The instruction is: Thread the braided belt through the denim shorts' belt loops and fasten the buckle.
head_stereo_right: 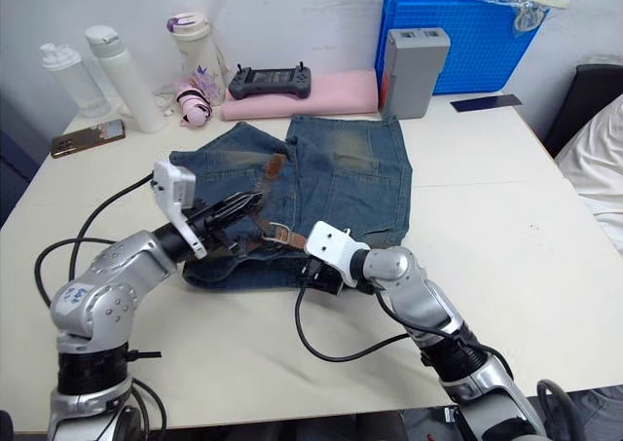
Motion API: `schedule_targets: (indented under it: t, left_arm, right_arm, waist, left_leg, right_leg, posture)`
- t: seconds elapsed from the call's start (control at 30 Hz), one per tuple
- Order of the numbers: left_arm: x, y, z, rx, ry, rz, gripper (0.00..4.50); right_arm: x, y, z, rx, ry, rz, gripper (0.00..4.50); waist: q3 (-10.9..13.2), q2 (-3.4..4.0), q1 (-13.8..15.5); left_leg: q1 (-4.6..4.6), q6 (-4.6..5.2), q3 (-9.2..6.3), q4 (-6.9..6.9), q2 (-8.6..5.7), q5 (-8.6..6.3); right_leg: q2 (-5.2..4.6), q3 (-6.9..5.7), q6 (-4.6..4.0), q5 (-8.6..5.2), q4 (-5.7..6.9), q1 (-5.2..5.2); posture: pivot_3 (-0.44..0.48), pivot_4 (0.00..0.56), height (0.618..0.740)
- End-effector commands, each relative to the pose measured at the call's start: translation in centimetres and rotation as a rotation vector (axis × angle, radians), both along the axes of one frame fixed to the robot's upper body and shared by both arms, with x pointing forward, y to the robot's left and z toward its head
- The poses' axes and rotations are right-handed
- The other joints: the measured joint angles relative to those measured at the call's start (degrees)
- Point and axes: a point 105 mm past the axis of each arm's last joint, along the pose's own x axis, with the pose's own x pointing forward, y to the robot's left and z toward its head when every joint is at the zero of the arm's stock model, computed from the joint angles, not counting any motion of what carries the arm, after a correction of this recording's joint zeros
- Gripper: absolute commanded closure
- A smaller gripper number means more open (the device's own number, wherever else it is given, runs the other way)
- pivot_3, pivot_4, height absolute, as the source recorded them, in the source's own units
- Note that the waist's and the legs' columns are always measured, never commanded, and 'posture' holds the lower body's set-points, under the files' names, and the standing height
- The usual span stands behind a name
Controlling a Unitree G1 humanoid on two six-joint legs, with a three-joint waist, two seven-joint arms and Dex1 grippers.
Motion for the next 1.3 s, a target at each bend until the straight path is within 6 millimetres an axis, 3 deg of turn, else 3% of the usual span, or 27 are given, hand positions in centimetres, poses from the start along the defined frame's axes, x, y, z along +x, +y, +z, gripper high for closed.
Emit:
schedule_targets:
  t: [0.03,0.23,0.43,0.53,0.77,0.8,1.1,1.3]
  left_arm:
    - [-0.7,0.0,1.5,-0.005,-0.067,0.003,4.50]
    - [-0.5,-0.7,0.9,0.005,-0.055,-0.004,4.50]
    - [-0.3,-1.0,0.7,0.008,-0.052,-0.013,4.50]
    - [-0.3,-1.1,0.7,0.011,-0.054,-0.016,4.50]
    - [-0.3,-1.1,0.9,0.011,-0.058,-0.017,4.50]
    - [-0.3,-1.1,0.9,0.011,-0.060,-0.017,4.50]
    - [-0.3,-0.9,1.5,0.001,-0.079,-0.007,4.50]
    - [-0.7,-0.1,1.0,0.021,-0.075,0.012,4.50]
  right_arm:
    - [0.3,0.2,2.1,0.056,-0.076,0.010,0.13]
    - [-1.5,0.8,4.6,0.201,-0.016,0.108,0.13]
    - [-1.9,0.9,7.0,0.339,0.039,0.125,0.13]
    - [-1.6,0.9,7.7,0.398,0.065,0.106,0.90]
    - [-0.8,1.5,7.3,0.409,0.095,0.057,4.23]
    - [-0.8,1.8,6.5,0.372,0.103,0.054,4.38]
    - [-0.7,1.7,0.2,0.127,0.190,-0.016,4.38]
    - [-0.4,1.7,-0.7,0.098,0.201,-0.042,4.38]
  waist:
    - [0.06,-0.01,0.04]
    - [0.45,0.06,-0.03]
    - [0.70,0.03,0.00]
    - [0.85,0.03,0.00]
    - [1.03,0.01,0.01]
    - [1.05,0.01,0.00]
    - [1.24,0.01,-0.02]
    - [1.25,0.02,-0.01]
  left_leg:
    - [0.00,0.00,0.00,0.01,0.00,0.00]
    - [-0.01,0.00,0.01,-0.03,0.00,0.00]
    - [-0.01,0.00,0.02,-0.03,0.01,0.00]
    - [-0.01,0.00,0.02,-0.04,0.01,0.00]
    - [-0.02,0.00,0.02,-0.05,0.01,0.00]
    - [-0.03,0.00,0.02,-0.05,0.01,0.00]
    - [-0.04,-0.01,0.04,-0.06,0.00,0.00]
    - [-0.03,-0.02,0.04,-0.06,0.01,0.00]
  right_leg:
    - [0.00,0.00,0.00,0.00,-0.01,0.02]
    - [0.00,0.00,0.00,0.00,-0.04,0.00]
    - [0.00,0.01,0.00,0.00,-0.06,0.01]
    - [0.01,0.01,0.00,0.00,-0.07,0.00]
    - [0.00,0.00,0.00,0.00,-0.08,-0.01]
    - [0.01,0.00,0.00,0.00,-0.08,-0.01]
    - [0.01,0.01,0.00,0.00,-0.11,-0.02]
    - [0.01,0.00,0.00,0.00,-0.14,0.00]
  posture:
    - [0.000,0.150,0.739]
    - [0.000,0.150,0.739]
    - [0.000,0.150,0.739]
    - [0.000,0.150,0.739]
    - [0.000,0.150,0.739]
    - [0.000,0.150,0.739]
    - [0.000,0.150,0.739]
    - [0.000,0.150,0.739]
